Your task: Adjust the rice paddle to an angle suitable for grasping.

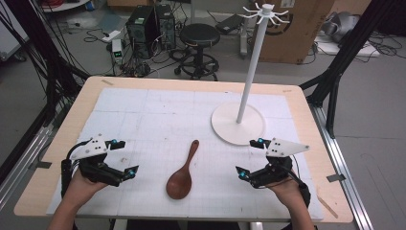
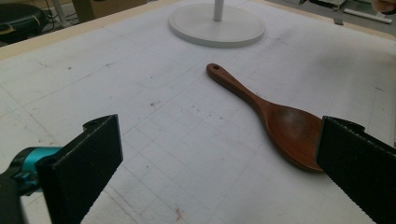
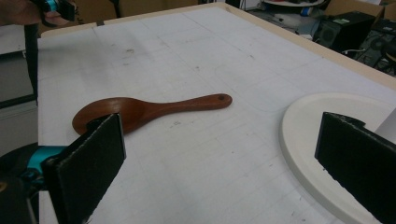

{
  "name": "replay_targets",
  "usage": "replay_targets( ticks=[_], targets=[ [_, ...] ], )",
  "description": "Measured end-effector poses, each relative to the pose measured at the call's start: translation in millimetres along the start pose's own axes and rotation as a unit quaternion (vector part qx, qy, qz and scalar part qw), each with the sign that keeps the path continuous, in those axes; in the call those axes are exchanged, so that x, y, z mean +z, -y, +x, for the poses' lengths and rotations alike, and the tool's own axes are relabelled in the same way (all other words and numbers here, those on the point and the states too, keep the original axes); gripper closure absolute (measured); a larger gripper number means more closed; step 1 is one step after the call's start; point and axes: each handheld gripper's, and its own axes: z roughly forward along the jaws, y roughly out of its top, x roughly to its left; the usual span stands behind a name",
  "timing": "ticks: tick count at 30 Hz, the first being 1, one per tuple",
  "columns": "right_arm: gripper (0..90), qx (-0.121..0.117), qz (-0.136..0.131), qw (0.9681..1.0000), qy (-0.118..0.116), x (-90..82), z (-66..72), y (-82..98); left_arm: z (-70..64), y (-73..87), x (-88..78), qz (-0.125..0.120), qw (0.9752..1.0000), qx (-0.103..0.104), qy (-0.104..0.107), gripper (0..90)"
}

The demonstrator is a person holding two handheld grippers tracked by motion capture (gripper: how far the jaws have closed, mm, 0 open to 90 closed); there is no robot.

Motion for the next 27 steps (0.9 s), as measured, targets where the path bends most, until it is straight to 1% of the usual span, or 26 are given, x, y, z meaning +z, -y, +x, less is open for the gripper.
replay_targets(
  ticks=[5, 9, 14, 19, 23, 27],
  targets=[
    [0.6, -0.002, 0.003, 1.0, 0.001, 0.0, 0.9, 1.4, 1.4, 0.0, -0.2, -0.005, 1.0, -0.005, 0.0, 1.7],
    [0.6, -0.003, 0.002, 1.0, 0.001, -0.5, 0.4, 1.3, 1.8, 0.3, -0.1, 0.001, 1.0, -0.003, 0.0, 1.7],
    [0.6, -0.005, 0.001, 1.0, -0.002, 0.4, 0.3, -0.7, 1.3, 1.2, -2.0, -0.002, 1.0, -0.006, 0.0, 1.7],
    [0.6, -0.014, 0.017, 0.9997, -0.009, 3.3, 1.5, -0.8, 2.1, 1.2, -1.6, 0.0, 1.0, -0.006, -0.001, 1.7],
    [0.7, -0.019, 0.034, 0.999, -0.02, 10.7, 3.1, 0.2, 2.8, 1.1, -1.1, 0.002, 1.0, -0.006, -0.002, 1.7],
    [0.7, -0.026, 0.041, 0.9985, -0.026, 17.2, 5.1, -3.3, 2.9, 1.2, -1.2, 0.002, 1.0, -0.006, -0.004, 1.7]
  ],
)
